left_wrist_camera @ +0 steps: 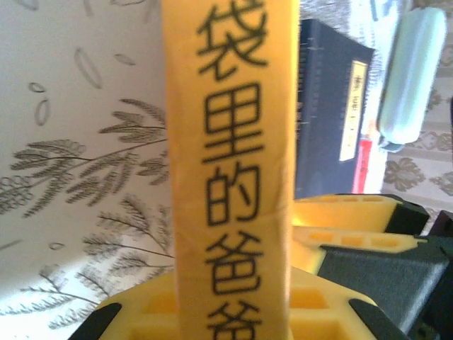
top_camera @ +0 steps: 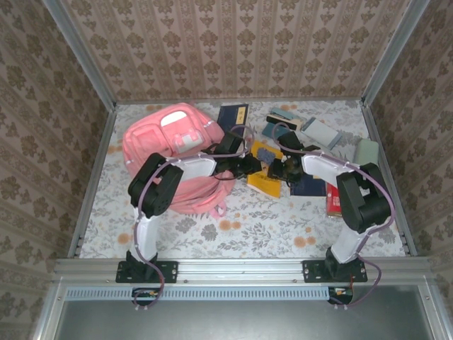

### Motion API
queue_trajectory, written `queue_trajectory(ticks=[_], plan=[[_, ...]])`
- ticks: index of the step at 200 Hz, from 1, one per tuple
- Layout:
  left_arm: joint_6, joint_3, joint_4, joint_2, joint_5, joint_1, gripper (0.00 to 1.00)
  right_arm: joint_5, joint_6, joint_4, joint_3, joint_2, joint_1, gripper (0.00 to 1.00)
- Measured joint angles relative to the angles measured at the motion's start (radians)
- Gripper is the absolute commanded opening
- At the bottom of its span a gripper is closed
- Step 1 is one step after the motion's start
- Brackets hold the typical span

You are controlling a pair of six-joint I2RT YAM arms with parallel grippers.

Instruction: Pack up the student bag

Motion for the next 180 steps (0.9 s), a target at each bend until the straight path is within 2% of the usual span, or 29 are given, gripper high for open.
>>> queue_trajectory(ticks=[35, 54, 101, 149, 180], plan=[[-0.001, -0.028, 0.01, -0.113, 0.02, 0.023, 0.0, -0.113, 0.02, 0.089, -0.033, -0.142, -0.03, 0.69], [-0.009, -0.047, 0.034, -0.179, 0.053, 0.05, 0.0, -0.21, 0.063, 0.192, -0.079, -0.215, -0.072, 0.73], [-0.04, -0.055, 0.096, -0.288, 0.124, 0.105, 0.0, -0.437, 0.203, 0.449, -0.146, -0.255, -0.15, 0.74], [-0.095, -0.055, 0.193, -0.295, 0.189, 0.116, 0.0, -0.6, 0.379, 0.731, -0.17, -0.233, -0.166, 0.75], [-0.125, -0.062, 0.225, -0.295, 0.222, 0.119, 0.0, -0.687, 0.496, 0.895, -0.171, -0.179, -0.181, 0.72]])
